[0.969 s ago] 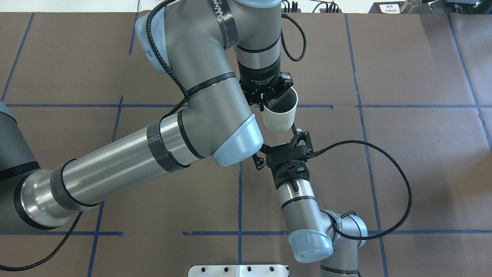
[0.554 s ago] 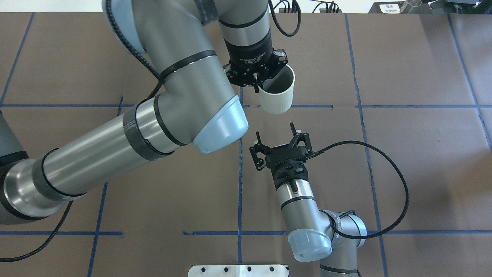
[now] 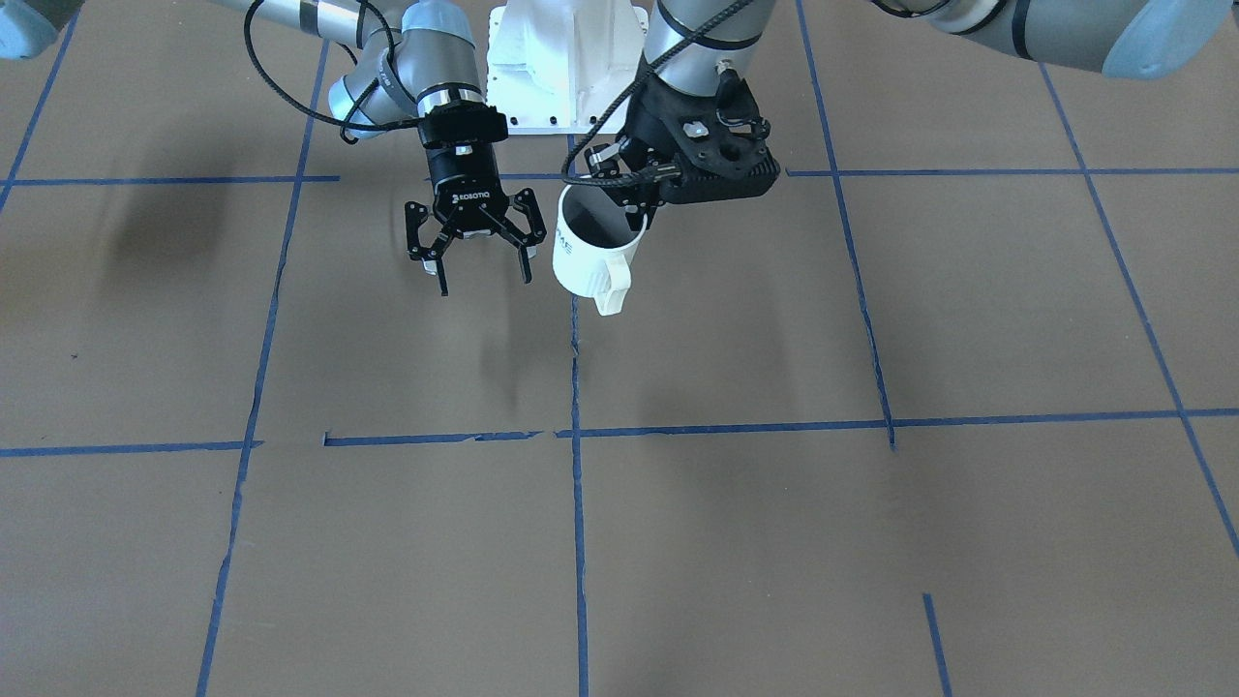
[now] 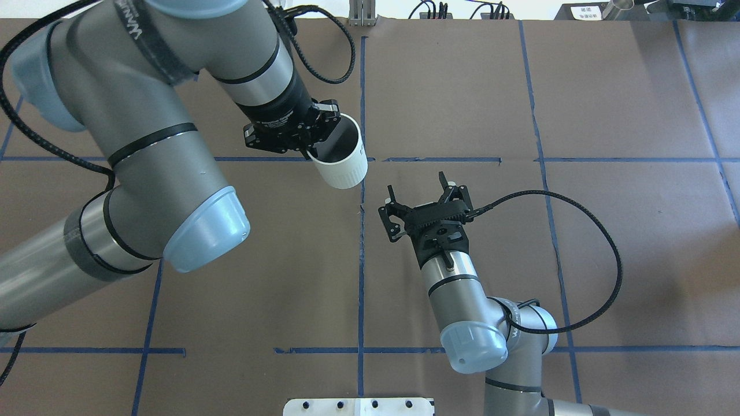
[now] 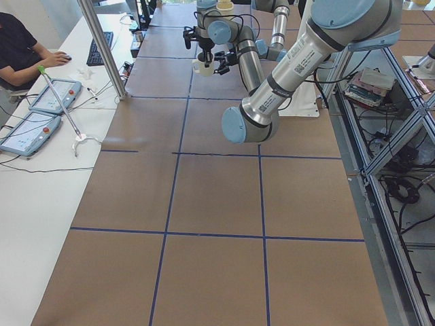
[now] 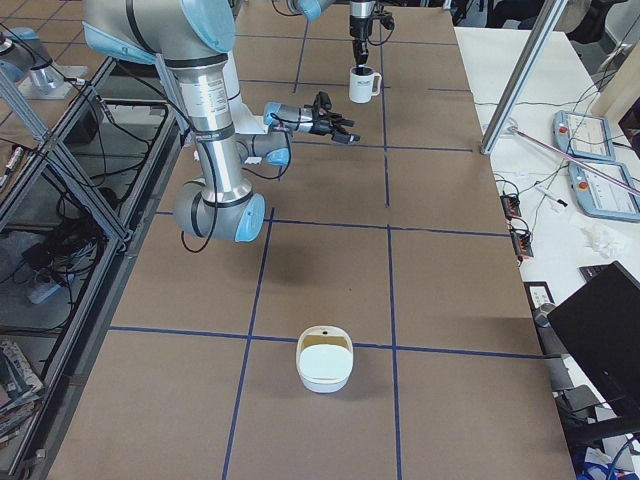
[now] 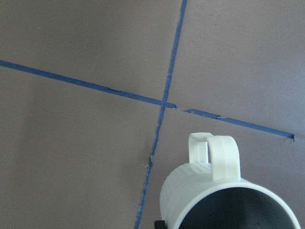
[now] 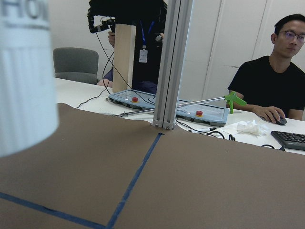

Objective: Left arm hands cup to right arm to dump lemon

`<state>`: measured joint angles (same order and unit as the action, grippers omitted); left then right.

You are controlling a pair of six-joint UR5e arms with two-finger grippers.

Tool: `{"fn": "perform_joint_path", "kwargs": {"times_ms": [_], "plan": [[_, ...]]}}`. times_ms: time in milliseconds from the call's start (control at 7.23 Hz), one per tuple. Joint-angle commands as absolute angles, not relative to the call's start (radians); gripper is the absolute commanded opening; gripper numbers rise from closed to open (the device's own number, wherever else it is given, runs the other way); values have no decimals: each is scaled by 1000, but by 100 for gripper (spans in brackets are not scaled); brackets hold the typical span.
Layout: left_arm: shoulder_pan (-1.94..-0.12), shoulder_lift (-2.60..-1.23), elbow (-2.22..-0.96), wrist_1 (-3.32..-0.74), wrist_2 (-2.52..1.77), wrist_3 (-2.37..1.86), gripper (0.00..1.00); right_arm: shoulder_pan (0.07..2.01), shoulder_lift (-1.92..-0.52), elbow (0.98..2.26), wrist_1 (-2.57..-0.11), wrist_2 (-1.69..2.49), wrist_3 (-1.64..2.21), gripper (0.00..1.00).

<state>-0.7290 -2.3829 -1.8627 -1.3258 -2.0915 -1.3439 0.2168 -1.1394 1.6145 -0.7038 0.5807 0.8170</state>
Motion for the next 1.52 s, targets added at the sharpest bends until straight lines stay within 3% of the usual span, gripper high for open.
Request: {"fn": "perform_joint_path", "kwargs": {"times_ms": [0,554,969,1384], "plan": [[-719,-2278,-1884,-1431,-2086,-1342,0,311,-1208,1665,-703,725,819,100],[-816,-2033,-2035,-1424,-2097,-1049,0,616,-1512,1903,-712,1239,813,100],[-947,-1809,-2062,-1474,-2117,-785,0,1059,-1688,1930,-773,1870,579,100],[-1110,-1672,-2004,-1476,-2204,-554,0,1345,-1729,1931,-1024,2273,432,100]]}}
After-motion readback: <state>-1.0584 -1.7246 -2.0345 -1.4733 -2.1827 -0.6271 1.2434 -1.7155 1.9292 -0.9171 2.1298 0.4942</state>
